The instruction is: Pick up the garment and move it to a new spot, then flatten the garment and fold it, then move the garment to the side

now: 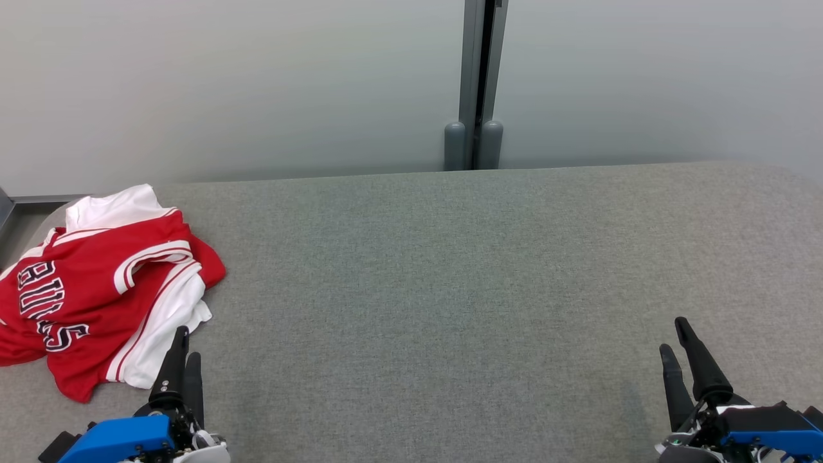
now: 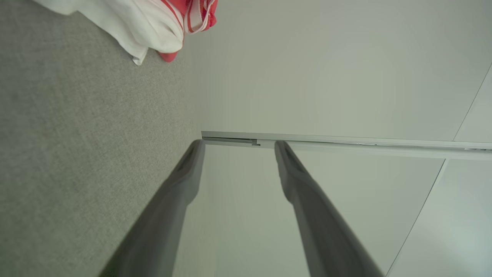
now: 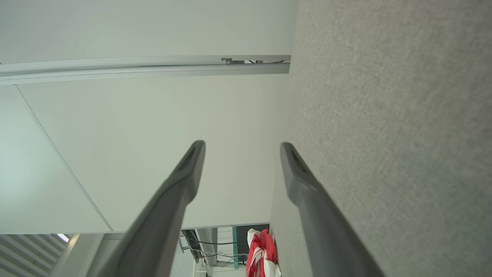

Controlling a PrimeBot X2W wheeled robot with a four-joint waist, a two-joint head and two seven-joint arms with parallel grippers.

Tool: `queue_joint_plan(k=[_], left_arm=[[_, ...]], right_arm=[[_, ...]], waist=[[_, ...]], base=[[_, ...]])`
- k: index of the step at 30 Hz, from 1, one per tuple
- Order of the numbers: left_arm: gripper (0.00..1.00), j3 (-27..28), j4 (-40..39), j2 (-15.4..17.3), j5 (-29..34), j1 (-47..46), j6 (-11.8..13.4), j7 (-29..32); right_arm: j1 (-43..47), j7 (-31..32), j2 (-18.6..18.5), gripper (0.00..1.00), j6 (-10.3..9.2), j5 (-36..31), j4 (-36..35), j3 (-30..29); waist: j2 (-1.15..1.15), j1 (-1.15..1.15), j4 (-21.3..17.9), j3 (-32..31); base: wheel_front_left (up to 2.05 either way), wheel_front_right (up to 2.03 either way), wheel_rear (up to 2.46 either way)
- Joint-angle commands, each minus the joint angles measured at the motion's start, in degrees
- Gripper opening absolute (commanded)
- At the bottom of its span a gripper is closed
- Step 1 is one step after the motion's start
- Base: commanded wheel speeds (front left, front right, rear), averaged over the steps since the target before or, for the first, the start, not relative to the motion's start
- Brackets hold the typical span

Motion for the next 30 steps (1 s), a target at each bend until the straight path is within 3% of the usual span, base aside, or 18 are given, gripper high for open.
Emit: queue_joint_plan(k=[1, 13, 22, 30], left_arm=[[1.00, -0.25, -1.38, 0.44, 0.60, -1.48, -0.02, -0.55], [1.00, -0.32, -3.34, 0.56, 6.75, -1.60, -0.04, -3.86], [1.00, -0.05, -4.50, 0.65, 16.31, -1.70, 0.06, -6.08], [1.00, -0.83, -6.11, 0.73, 26.48, -1.49, 1.80, -7.85]], right_arm=[[-1.17, -0.57, -0.16, 1.00, 0.10, -0.47, -1.13, 0.43], [-1.76, -3.89, -0.24, 1.00, 0.12, -6.36, -2.00, 2.49], [-2.11, -6.12, -0.30, 1.00, 0.14, -15.17, -3.65, 4.00], [-2.22, -7.90, -0.35, 1.00, 0.16, -23.47, -4.77, 5.05]], waist=[[0.00, 0.00, 0.04, 0.00], [0.00, 0.00, 0.30, 0.06], [0.00, 0.00, 0.51, 0.11], [0.00, 0.00, 0.70, 0.12]], base=[[0.00, 0.00, 0.00], [0.00, 0.00, 0.00], [0.00, 0.00, 0.00], [0.00, 0.00, 0.00]])
